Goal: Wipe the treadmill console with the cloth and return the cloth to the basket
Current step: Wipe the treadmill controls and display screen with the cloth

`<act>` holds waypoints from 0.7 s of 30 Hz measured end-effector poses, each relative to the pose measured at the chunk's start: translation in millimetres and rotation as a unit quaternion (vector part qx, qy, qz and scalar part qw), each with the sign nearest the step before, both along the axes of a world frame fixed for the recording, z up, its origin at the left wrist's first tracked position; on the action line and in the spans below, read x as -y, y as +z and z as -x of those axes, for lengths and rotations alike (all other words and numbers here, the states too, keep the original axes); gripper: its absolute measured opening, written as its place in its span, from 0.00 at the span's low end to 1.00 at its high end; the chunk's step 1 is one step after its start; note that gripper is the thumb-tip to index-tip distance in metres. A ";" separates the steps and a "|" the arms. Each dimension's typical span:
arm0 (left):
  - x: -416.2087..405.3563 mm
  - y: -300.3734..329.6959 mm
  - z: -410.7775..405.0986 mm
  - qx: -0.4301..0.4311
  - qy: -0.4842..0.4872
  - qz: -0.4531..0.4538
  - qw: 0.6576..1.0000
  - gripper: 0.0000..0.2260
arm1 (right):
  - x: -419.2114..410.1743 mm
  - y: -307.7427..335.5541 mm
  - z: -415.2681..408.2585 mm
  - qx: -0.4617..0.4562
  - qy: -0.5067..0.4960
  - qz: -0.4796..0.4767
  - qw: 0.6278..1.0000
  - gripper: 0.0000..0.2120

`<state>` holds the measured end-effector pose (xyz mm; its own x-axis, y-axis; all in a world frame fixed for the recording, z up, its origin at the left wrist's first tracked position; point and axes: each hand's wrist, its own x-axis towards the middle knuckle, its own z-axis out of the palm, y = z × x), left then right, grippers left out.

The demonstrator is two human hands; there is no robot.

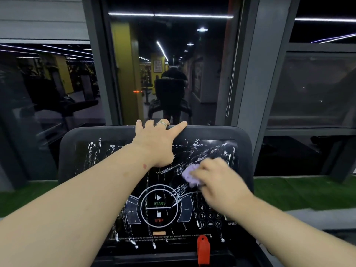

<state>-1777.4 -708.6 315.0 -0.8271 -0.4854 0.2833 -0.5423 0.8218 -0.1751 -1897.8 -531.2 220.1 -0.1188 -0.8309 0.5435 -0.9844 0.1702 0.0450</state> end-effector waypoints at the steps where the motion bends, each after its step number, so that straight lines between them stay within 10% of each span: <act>1: 0.0 0.1 0.0 0.000 0.000 -0.003 1.000 0.43 | -1.1 12.6 11.8 -0.001 -0.023 0.038 0.999 0.16; 5: -0.1 -0.6 1.0 -0.010 -0.003 -0.010 1.000 0.42 | -8.0 38.2 48.5 0.088 -0.166 0.181 0.965 0.10; 10: -4.3 0.0 3.7 -0.015 -0.009 -0.023 1.000 0.41 | -13.5 -7.8 5.6 -0.004 0.001 -0.013 1.000 0.17; 16: -20.1 -1.7 21.3 -0.032 -0.064 -0.005 0.997 0.41 | -15.2 30.2 55.4 0.090 -0.136 0.153 0.975 0.14; 21: -30.2 -3.3 32.8 -0.010 -0.046 -0.005 0.999 0.44 | -28.7 -1.7 26.9 0.009 0.010 -0.008 1.000 0.19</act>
<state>-1810.2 -678.4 311.8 -0.8628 -0.4102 0.2956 -0.4674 0.8701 -0.1567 -1924.8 -502.5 218.4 -0.1112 -0.8415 0.5287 -0.9883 0.1493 0.0297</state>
